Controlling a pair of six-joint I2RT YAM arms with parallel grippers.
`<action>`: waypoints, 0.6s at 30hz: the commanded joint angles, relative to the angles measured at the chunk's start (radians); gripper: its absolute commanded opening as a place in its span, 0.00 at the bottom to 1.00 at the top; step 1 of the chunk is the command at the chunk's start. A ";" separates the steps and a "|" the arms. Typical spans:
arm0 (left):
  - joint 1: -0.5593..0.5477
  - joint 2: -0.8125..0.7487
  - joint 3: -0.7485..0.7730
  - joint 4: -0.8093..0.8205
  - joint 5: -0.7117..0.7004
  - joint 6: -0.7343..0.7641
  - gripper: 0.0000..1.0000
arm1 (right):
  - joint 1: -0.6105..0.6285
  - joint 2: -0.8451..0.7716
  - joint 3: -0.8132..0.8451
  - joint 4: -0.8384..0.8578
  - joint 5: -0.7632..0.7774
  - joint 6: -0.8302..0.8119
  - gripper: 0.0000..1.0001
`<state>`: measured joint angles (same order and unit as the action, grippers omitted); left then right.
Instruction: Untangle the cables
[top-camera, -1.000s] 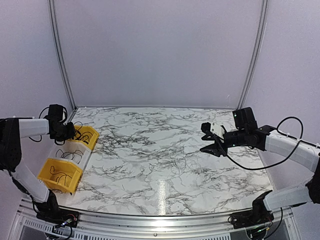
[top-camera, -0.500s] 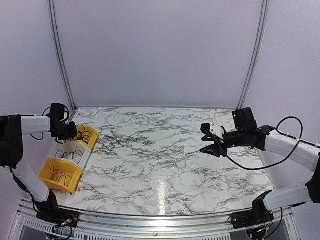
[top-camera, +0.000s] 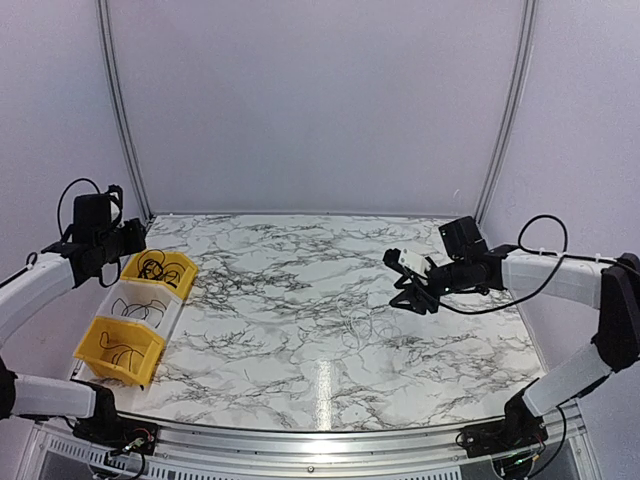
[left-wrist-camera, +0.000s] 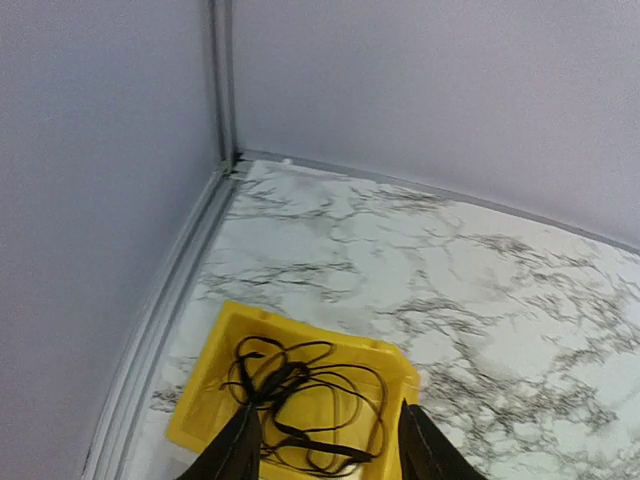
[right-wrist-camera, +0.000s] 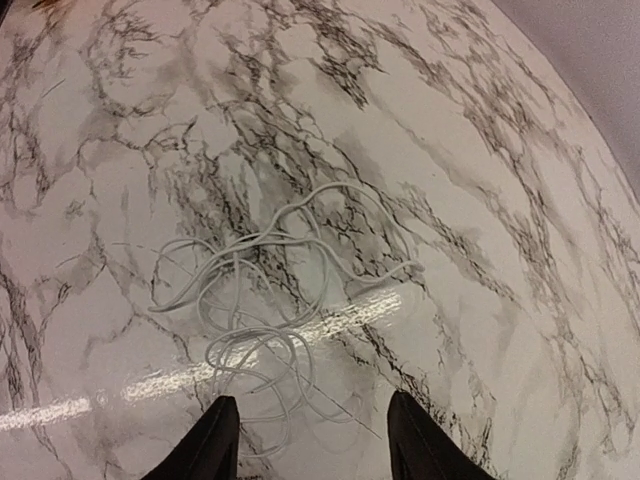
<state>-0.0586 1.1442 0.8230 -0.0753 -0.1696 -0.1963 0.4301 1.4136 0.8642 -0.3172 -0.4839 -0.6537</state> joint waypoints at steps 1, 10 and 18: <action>-0.165 -0.069 -0.064 0.136 0.066 0.110 0.48 | 0.008 0.123 0.135 0.048 0.123 0.210 0.51; -0.317 -0.070 -0.098 0.146 0.086 0.173 0.46 | 0.006 0.463 0.423 -0.122 -0.034 0.376 0.57; -0.328 -0.077 -0.096 0.146 0.109 0.170 0.45 | 0.002 0.578 0.511 -0.154 0.005 0.430 0.54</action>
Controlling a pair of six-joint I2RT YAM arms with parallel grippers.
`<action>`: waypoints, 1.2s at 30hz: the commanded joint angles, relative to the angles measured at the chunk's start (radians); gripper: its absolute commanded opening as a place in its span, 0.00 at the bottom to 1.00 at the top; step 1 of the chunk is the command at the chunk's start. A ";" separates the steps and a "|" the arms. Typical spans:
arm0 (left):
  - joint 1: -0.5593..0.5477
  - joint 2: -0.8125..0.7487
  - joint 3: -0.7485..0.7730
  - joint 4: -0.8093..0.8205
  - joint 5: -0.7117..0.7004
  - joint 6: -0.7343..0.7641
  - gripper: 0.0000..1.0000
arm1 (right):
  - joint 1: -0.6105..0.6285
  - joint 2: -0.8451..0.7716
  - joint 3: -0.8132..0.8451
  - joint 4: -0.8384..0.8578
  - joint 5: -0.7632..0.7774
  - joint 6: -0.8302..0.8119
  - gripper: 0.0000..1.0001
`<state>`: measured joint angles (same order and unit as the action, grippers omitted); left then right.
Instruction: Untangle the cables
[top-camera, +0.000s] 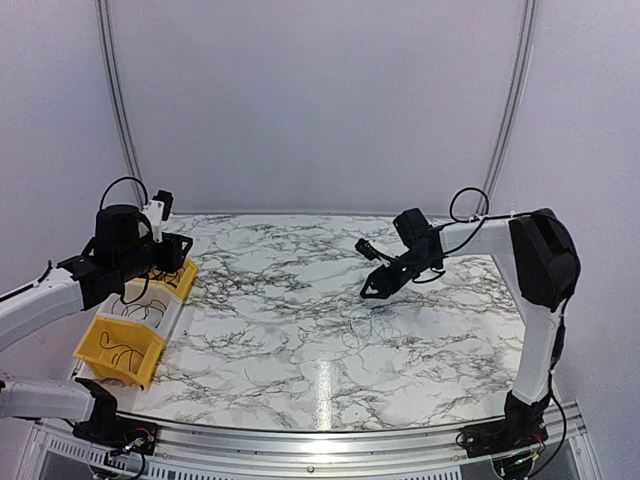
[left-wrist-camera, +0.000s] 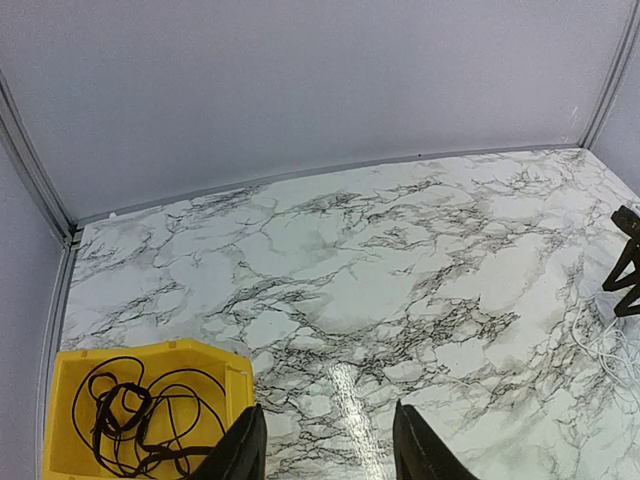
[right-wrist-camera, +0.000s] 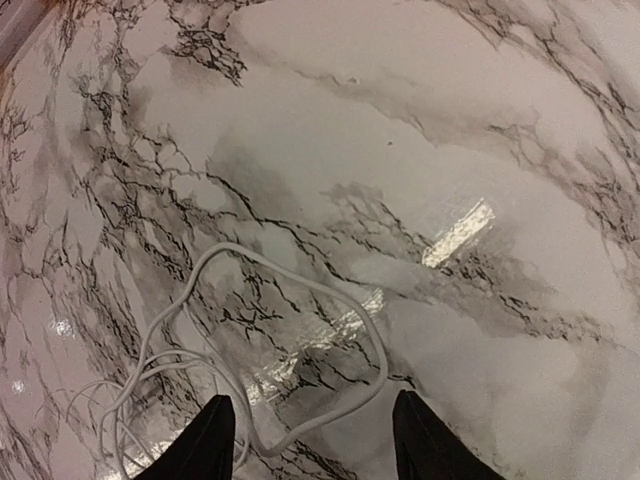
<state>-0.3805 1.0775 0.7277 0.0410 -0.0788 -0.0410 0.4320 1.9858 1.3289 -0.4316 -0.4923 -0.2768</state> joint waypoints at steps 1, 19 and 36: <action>-0.006 -0.010 -0.002 0.029 0.019 0.015 0.45 | 0.001 0.006 0.044 -0.037 0.027 0.057 0.54; -0.301 0.028 0.049 0.031 -0.017 0.000 0.49 | 0.046 -0.263 0.008 -0.065 -0.181 -0.164 0.00; -0.748 0.524 0.297 0.457 -0.252 -0.112 0.54 | 0.227 -0.532 -0.012 -0.255 -0.204 -0.320 0.00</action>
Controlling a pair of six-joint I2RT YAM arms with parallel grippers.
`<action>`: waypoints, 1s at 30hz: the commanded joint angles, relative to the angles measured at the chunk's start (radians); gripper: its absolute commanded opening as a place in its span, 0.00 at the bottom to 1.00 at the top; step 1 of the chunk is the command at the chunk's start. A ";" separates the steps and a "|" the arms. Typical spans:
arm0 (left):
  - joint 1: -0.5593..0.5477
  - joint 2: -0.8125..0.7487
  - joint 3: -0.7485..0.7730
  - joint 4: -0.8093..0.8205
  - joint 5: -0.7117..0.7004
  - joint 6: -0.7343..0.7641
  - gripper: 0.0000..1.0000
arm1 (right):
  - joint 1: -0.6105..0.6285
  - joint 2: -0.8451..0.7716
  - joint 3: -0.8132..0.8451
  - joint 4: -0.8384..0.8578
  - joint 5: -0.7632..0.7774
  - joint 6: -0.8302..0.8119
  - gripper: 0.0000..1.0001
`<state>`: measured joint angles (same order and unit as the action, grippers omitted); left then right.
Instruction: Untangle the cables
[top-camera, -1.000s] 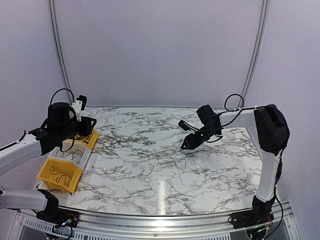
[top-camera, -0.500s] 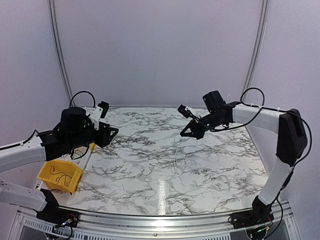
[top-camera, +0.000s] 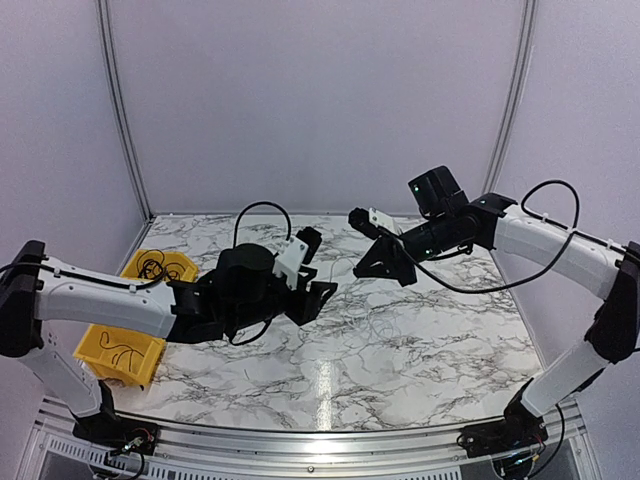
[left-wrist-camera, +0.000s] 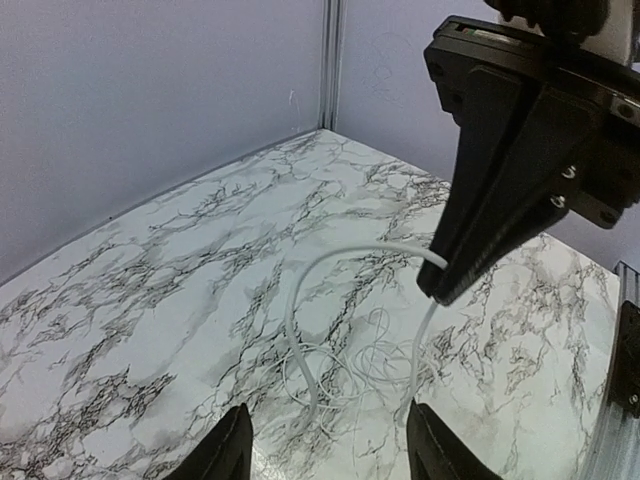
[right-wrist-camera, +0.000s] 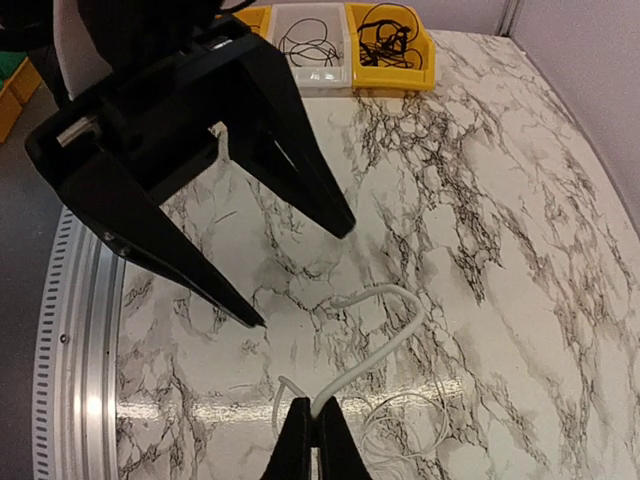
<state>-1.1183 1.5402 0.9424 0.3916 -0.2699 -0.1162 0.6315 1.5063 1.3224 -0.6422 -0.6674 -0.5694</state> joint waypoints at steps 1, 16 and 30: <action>-0.011 0.079 0.094 0.108 -0.076 -0.043 0.53 | 0.030 -0.060 -0.007 -0.047 -0.035 -0.030 0.00; -0.009 0.151 0.095 0.230 -0.101 -0.001 0.00 | 0.030 -0.096 -0.048 -0.067 -0.036 -0.086 0.16; 0.158 -0.194 0.186 -0.568 -0.326 -0.139 0.02 | -0.123 -0.132 -0.412 0.294 0.130 -0.043 0.44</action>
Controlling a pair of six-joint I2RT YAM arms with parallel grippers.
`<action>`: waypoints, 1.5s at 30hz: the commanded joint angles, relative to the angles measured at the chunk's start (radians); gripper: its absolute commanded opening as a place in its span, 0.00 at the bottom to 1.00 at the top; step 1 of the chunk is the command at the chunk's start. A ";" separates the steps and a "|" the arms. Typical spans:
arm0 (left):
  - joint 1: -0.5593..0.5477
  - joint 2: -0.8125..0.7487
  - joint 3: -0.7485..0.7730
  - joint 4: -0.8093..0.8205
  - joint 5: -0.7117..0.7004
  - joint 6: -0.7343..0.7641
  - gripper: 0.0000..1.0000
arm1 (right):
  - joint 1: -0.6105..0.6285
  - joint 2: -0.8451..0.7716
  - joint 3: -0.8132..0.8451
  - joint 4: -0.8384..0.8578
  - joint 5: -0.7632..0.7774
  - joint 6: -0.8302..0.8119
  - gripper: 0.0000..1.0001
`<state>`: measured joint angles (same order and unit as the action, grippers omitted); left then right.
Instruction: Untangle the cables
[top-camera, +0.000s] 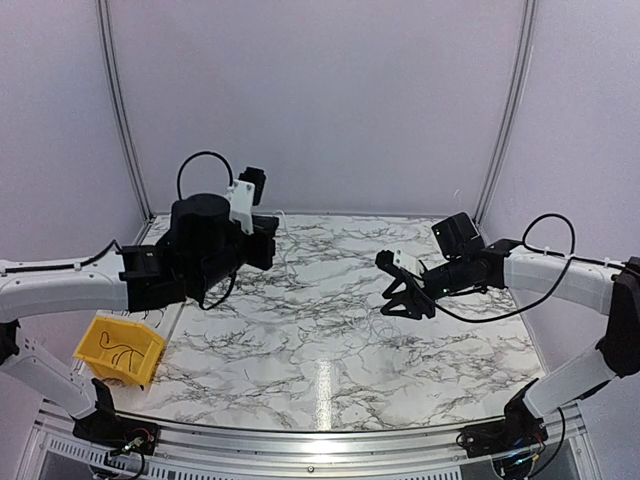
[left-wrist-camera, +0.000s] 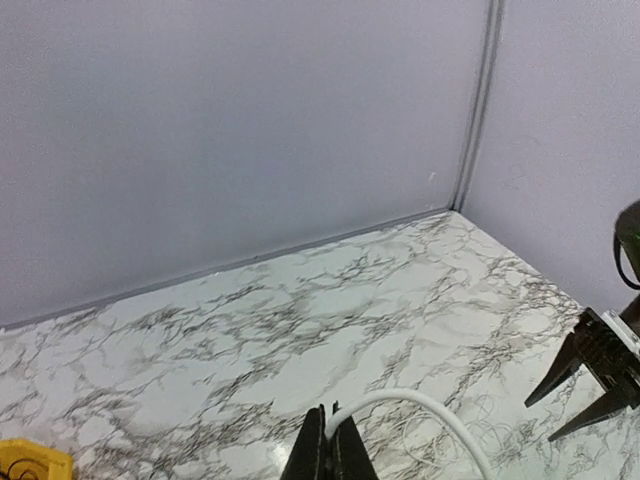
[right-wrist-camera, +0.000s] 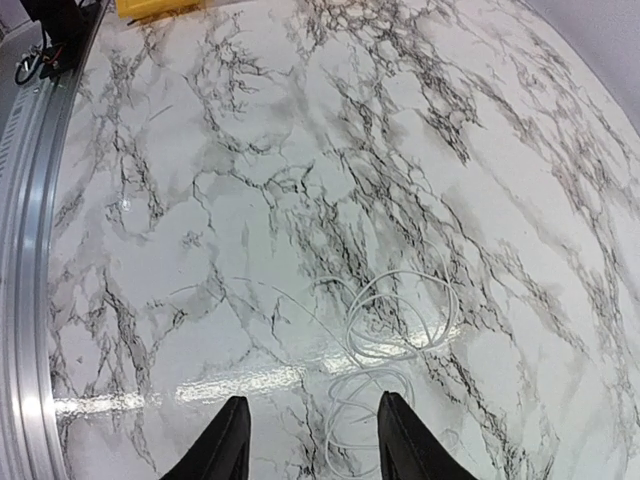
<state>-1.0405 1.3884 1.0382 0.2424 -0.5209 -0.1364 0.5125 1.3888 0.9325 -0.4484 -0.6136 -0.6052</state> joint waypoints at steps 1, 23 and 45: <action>0.104 -0.060 0.103 -0.499 -0.099 -0.150 0.02 | -0.004 -0.011 -0.023 0.096 0.073 -0.015 0.44; 0.553 -0.427 -0.112 -0.865 -0.164 -0.314 0.00 | 0.033 0.035 -0.013 0.068 0.165 -0.070 0.45; 0.621 -0.471 -0.052 -0.783 0.113 -0.230 0.00 | 0.062 0.093 -0.006 0.055 0.208 -0.082 0.45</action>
<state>-0.4225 0.9264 0.9482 -0.5713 -0.4362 -0.3908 0.5591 1.4681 0.9012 -0.3901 -0.4267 -0.6819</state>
